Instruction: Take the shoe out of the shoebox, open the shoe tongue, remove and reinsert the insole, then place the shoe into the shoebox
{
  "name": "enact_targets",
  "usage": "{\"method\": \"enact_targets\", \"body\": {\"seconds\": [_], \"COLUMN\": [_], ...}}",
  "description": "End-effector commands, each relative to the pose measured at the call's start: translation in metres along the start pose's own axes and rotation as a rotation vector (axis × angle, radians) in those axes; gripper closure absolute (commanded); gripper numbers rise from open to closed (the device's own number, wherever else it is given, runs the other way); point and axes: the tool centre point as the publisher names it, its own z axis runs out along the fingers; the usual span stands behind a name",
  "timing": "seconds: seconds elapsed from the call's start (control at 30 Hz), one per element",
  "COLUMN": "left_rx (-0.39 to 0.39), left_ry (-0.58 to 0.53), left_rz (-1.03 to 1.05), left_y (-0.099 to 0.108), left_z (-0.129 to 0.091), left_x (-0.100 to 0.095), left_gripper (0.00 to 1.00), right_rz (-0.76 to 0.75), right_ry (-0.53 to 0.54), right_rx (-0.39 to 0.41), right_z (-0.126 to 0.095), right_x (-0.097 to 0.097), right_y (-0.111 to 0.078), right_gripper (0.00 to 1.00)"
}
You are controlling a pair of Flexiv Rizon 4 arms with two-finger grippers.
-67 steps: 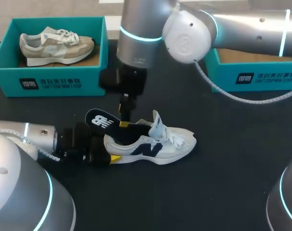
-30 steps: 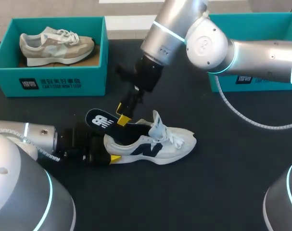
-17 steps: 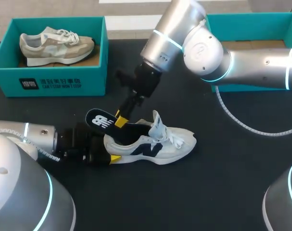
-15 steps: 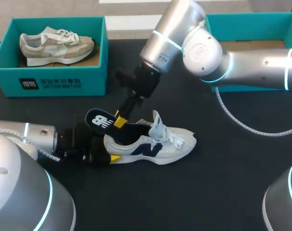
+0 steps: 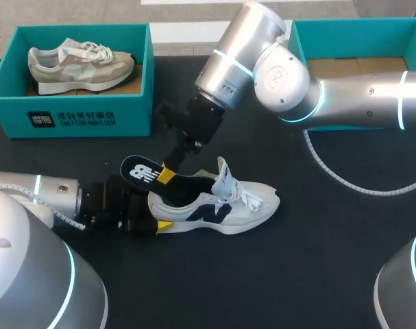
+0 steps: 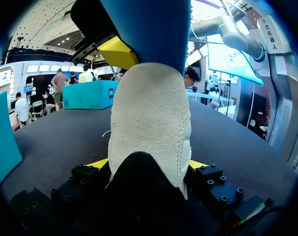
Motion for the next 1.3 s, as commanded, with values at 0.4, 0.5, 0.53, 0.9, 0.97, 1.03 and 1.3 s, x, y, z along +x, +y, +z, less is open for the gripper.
{"method": "enact_targets", "body": {"seconds": [0.4,0.5,0.53,0.9,0.97,1.03,1.3], "left_rx": [0.0,0.0,0.0,0.0,0.0,0.0,0.0], "left_ry": [-0.002,-0.002,-0.002,-0.002,-0.002,-0.002,-0.002], "left_rz": [0.0,0.0,0.0,0.0,0.0,0.0,0.0], "left_y": [0.003,0.003,0.003,0.003,0.003,0.003,0.003], "left_z": [0.001,0.001,0.001,0.001,0.001,0.001,0.001], "left_x": [0.0,0.0,0.0,0.0,0.0,0.0,0.0], "left_gripper": [1.0,1.0,1.0,1.0,1.0,1.0,1.0], "right_rz": [-0.01,-0.051,-0.048,-0.108,-0.108,-0.108,-0.108], "right_ry": [-0.322,-0.384,-0.395,-0.449,-0.449,-0.449,-0.449], "right_rx": [-0.227,-0.327,-0.335,-0.507,-0.507,-0.507,-0.507], "right_z": [-0.05,-0.063,-0.066,-0.105,-0.105,-0.105,-0.105], "right_x": [0.01,0.012,0.013,0.019,0.019,0.019,0.019], "right_y": [0.051,0.068,0.072,0.109,0.109,0.109,0.109], "right_gripper": [1.0,1.0,1.0,1.0,1.0,1.0,1.0]}}
